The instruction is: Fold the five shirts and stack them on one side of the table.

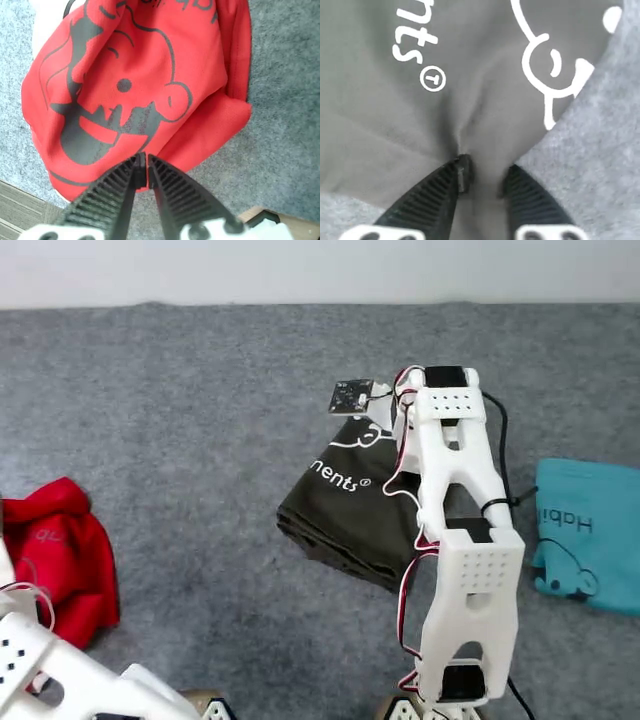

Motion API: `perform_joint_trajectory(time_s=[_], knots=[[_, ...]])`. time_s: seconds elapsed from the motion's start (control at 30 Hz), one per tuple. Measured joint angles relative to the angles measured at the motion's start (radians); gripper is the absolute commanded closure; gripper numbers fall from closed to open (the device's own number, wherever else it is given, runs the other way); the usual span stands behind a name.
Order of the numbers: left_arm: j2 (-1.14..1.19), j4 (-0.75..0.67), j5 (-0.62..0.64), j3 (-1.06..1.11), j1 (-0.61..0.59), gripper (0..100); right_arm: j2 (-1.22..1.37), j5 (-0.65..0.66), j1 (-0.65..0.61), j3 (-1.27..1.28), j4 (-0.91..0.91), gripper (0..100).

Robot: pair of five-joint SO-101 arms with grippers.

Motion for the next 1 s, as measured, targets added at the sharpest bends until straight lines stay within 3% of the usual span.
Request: perform_joint_trajectory(time_s=[0.23,0.47,0.63,0.83,1.0], knots=[[0.0,0.0,0.0,0.0,0.0,98,-0.12,-0.341,0.0,-0.009,0.0,79.4],[0.0,0.0,0.0,0.0,0.0,98,-0.27,-0.827,-0.054,-0.009,0.178,70.2],[0.0,0.0,0.0,0.0,0.0,98,-0.279,-1.146,-0.057,-0.009,0.247,76.8],[0.0,0.0,0.0,0.0,0.0,98,-0.192,-1.25,0.026,-0.009,0.127,96.5],[0.0,0.0,-0.04,0.0,0.0,98,-0.077,-1.318,0.057,-0.009,0.051,99.1]])
